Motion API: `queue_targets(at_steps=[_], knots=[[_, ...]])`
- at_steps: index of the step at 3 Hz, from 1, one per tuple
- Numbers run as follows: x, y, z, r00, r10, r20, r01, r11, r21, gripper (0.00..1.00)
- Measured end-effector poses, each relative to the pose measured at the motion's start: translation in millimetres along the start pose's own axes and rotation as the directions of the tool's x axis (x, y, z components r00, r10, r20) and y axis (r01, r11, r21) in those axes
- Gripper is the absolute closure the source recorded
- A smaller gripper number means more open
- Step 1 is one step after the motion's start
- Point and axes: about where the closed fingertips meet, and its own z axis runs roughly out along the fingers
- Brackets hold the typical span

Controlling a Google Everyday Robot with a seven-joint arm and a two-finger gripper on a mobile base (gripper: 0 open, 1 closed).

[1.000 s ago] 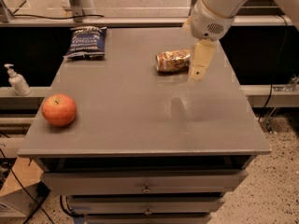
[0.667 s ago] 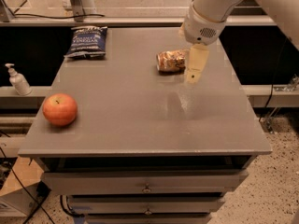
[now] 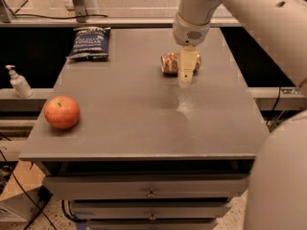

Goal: Place orange can upright

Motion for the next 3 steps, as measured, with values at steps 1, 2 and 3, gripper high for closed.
queue_targets(at_steps=[1,2,3], knots=[[3,-18,18,0.999,-0.018,-0.039,0.018,0.9998,-0.01,0.0],[7,-30,35,0.997,-0.023,-0.07,0.021,0.9994,-0.026,0.0],[10,-37,50,0.997,-0.013,-0.078,0.01,0.9992,-0.039,0.16]])
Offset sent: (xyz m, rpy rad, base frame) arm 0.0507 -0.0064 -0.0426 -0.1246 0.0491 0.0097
